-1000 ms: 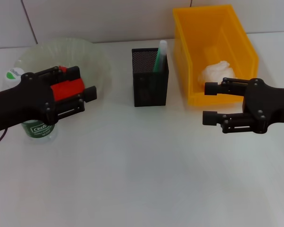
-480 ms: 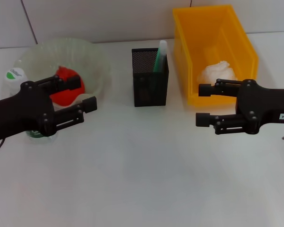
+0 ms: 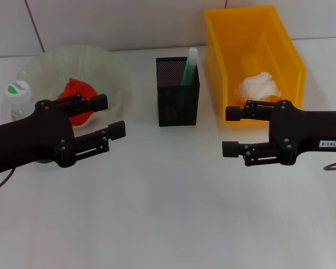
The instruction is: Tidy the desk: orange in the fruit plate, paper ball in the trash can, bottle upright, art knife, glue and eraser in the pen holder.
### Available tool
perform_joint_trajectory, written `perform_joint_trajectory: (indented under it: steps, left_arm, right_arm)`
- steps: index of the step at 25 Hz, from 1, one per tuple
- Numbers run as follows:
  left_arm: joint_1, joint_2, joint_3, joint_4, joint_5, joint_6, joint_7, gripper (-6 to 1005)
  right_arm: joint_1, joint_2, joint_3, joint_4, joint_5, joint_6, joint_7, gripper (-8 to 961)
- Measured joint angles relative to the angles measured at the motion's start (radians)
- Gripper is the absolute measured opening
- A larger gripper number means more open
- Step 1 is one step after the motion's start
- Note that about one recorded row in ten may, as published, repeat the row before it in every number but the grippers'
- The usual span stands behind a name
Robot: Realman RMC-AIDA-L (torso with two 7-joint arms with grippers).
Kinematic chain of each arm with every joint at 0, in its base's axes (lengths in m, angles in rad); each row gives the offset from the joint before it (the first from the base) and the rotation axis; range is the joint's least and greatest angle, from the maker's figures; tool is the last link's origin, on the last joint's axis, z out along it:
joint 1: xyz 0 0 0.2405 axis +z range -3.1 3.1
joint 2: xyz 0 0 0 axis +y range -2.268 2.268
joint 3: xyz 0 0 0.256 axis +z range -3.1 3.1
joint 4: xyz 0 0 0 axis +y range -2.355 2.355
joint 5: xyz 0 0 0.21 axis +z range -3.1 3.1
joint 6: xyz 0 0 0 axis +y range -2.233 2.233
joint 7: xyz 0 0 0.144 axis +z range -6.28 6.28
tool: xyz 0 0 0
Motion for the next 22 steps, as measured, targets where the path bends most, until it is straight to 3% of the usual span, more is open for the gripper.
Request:
perform_joint_trajectory:
  steps: [12,22]
  left_arm:
    - [-0.010,-0.001,0.000,-0.007,0.001,0.000,0.008,667]
    - [-0.013,-0.005,0.011,-0.021,0.001,-0.003,0.027,667]
  right_arm:
    - [0.069,0.002,-0.001,0.053,0.006,0.001,-0.007,832]
    - [0.078,0.001,-0.001,0.053,0.017,0.003,-0.007,832]
